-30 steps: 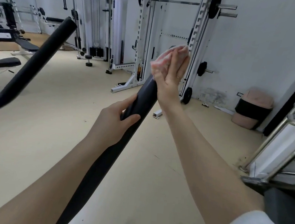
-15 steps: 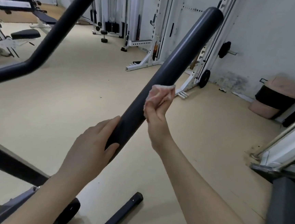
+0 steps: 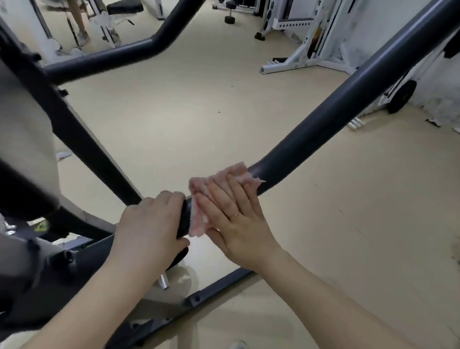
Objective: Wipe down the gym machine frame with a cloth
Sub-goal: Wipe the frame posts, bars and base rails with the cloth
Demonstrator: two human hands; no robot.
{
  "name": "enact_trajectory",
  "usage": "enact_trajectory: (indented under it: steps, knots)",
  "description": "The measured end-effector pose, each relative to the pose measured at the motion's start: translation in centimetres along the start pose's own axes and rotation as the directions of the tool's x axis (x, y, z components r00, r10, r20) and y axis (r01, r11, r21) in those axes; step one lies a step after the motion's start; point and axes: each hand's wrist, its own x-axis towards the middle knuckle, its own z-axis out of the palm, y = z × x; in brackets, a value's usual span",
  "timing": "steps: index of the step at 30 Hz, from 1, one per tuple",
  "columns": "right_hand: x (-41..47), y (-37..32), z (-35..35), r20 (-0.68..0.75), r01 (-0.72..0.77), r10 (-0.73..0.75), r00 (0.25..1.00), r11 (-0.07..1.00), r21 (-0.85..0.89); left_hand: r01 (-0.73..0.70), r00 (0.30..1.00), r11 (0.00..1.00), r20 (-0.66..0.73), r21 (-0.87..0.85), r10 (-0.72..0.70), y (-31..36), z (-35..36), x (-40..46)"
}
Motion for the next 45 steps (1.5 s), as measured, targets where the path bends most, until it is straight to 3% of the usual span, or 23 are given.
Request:
enact_trajectory:
  steps: [3, 5, 8, 11, 14, 19, 21, 25, 28, 33, 36, 38, 40, 41, 43, 45]
  knots:
    - [-0.9, 3.0, -1.8, 0.064, 0.123, -0.114, 0.991, 0.977, -0.174, 0.037, 0.999, 0.998, -0.012, 0.053, -0.037, -0.8, -0.3, -0.7]
    - [-1.5, 4.8, -2.8, 0.015, -0.008, 0.012, 1.0, 0.967, -0.256, 0.063, 0.998, 0.997, -0.014, 0.042, -0.062, -1.3, -0.1, -1.3]
    - [-0.6, 2.3, -1.2, -0.127, -0.125, 0.108, 0.986, 0.982, -0.139, 0.08, 0.997, 0.996, -0.01, -0.024, -0.081, -1.6, 0.4, -2.3]
    - [0.6, -2.7, 1.2, -0.077, 0.023, -0.024, 0.997, 1.0, -0.017, 0.096, 0.988, 0.98, -0.101, -0.175, -0.115, -1.5, 0.9, -2.8]
    - [0.2, -2.5, 1.1, -0.022, 0.167, -0.168, 0.986, 0.986, -0.017, 0.029, 0.981, 0.964, -0.179, -0.263, -0.079, -1.5, 1.9, -3.9]
    - [0.0, -1.5, 0.2, -0.1, -0.099, 0.095, 0.99, 0.995, -0.032, -0.031, 0.929, 0.943, -0.359, -0.332, -0.095, -2.4, 2.3, -8.4]
    - [0.7, -5.0, 1.5, -0.106, -0.06, 0.063, 0.992, 0.998, 0.036, -0.063, 0.889, 0.934, -0.446, -0.352, -0.108, -3.3, 2.3, -10.3]
    - [2.1, -12.7, 3.7, -0.115, 0.215, -0.201, 0.973, 0.969, 0.125, -0.115, 0.849, 0.944, -0.524, -0.31, -0.069, -4.9, 2.2, -12.8]
    - [2.9, -11.8, 3.2, -0.132, 0.35, -0.335, 0.933, 0.931, 0.108, -0.131, 0.84, 0.946, -0.541, -0.295, -0.052, -5.6, 1.7, -13.9]
    - [2.7, -7.3, 2.4, -0.169, 0.135, -0.133, 0.977, 0.991, -0.002, -0.033, 0.781, 0.979, -0.617, -0.202, -0.101, -6.6, 1.7, -15.0]
    - [2.9, -10.5, 3.5, -0.163, 0.176, -0.157, 0.974, 0.978, 0.107, 0.104, 0.722, 0.98, -0.665, -0.17, -0.192, -6.7, 1.5, -15.4]
    - [4.0, -12.7, 3.2, -0.123, 0.249, -0.223, 0.967, 0.93, 0.269, 0.186, 0.673, 0.969, -0.697, -0.164, -0.247, -6.6, 1.4, -15.2]
    - [5.5, -14.1, 1.6, -0.049, 0.138, -0.133, 0.99, 0.83, 0.54, 0.283, 0.614, 0.948, -0.732, -0.145, -0.295, -6.5, 1.2, -14.8]
    - [6.3, -14.3, 0.6, 0.037, -0.001, -0.032, 0.999, 0.734, 0.679, 0.332, 0.585, 0.931, -0.741, -0.153, -0.33, -6.4, 1.1, -14.5]
    - [7.8, -14.6, -1.0, 0.234, -0.278, 0.155, 0.96, 0.415, 0.866, 0.398, 0.539, 0.896, -0.739, -0.199, -0.404, -6.1, 1.0, -14.0]
    - [9.2, -14.9, -2.2, 0.284, -0.322, 0.213, 0.935, 0.169, 0.932, 0.431, 0.529, 0.882, -0.738, -0.192, -0.419, -5.5, 1.1, -13.9]
